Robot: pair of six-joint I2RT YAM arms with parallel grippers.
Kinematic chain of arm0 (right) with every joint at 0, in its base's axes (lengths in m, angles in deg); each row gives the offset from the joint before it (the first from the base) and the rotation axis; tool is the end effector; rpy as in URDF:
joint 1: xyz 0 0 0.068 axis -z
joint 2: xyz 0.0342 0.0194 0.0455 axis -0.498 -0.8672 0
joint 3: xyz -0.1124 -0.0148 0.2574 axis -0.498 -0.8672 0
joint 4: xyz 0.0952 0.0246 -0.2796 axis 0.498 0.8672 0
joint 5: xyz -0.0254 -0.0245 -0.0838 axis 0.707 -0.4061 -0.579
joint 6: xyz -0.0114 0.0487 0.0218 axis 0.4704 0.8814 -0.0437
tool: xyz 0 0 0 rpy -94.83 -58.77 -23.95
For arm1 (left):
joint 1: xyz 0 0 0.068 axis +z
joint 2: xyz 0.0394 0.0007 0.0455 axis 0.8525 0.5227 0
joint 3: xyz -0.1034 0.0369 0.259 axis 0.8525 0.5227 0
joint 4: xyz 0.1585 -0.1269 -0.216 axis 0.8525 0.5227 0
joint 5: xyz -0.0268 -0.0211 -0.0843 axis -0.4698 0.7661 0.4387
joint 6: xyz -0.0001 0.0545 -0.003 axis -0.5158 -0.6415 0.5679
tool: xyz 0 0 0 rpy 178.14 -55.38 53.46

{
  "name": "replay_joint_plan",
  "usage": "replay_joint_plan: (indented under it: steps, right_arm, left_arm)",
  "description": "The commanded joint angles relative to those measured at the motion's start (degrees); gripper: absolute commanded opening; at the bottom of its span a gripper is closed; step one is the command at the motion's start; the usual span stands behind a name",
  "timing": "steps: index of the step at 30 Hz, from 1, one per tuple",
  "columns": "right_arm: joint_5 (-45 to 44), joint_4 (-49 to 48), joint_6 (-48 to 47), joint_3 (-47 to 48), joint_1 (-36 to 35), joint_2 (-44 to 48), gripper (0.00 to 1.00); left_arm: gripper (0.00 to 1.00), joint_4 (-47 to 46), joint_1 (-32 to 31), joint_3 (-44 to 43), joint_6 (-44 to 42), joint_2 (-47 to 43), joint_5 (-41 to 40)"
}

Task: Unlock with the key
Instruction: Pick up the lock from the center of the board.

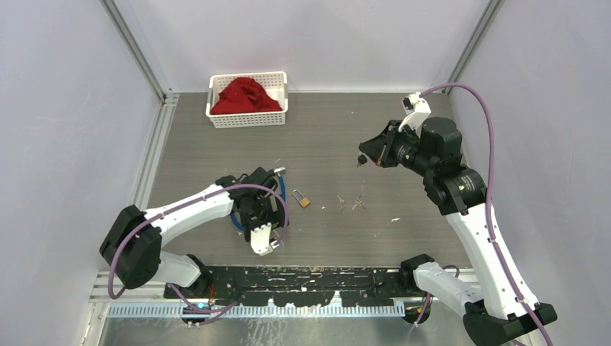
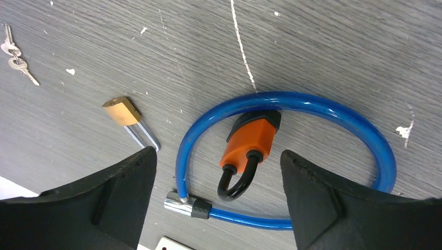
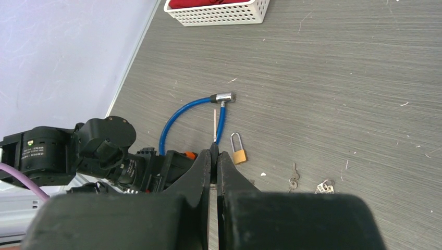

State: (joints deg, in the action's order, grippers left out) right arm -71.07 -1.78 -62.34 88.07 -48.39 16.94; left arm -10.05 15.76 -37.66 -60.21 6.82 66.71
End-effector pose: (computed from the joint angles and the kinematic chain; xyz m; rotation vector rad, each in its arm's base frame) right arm 0.2000 0.0774 0.4390 -0.1120 1.9518 0.7529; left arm 0.1906 -0.1897 0.1877 2.7323 0.4442 -0.0913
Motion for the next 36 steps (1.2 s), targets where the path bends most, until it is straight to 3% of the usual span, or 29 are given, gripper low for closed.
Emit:
replay_joint_plan:
  steps: [1,8,13,23,33,36]
  right_arm:
    - [-1.0,-1.19,-1.32,1.86,0.2,1.02,0.01]
    - [-0.26,-1.5,-0.74,1.83,0.12,1.18,0.01]
    - [0.13,-1.86,-0.48,1.93,0.13,1.37,0.01]
    - [0.49,-2.28,-0.18,1.21,0.15,1.9,0.01]
    - [1.1,-3.36,0.4,0.03,0.09,1.64,0.01]
    - [1.19,-3.56,0.65,-0.15,0.11,1.68,0.01]
  left_arm:
    - [0.83,0.1,0.26,-0.72,-8.11,0.71,0.87]
    - [0.61,0.3,0.16,-1.06,-9.01,2.73,-2.62]
    - [0.58,-0.08,0.19,0.06,-10.97,2.97,-4.03]
    - [0.43,0.16,0.25,0.57,-12.45,4.13,-3.27]
    - [0.23,-0.63,0.01,3.37,-13.65,3.42,-4.14]
    - [0.13,-1.56,-0.13,3.58,-12.08,3.37,-4.75]
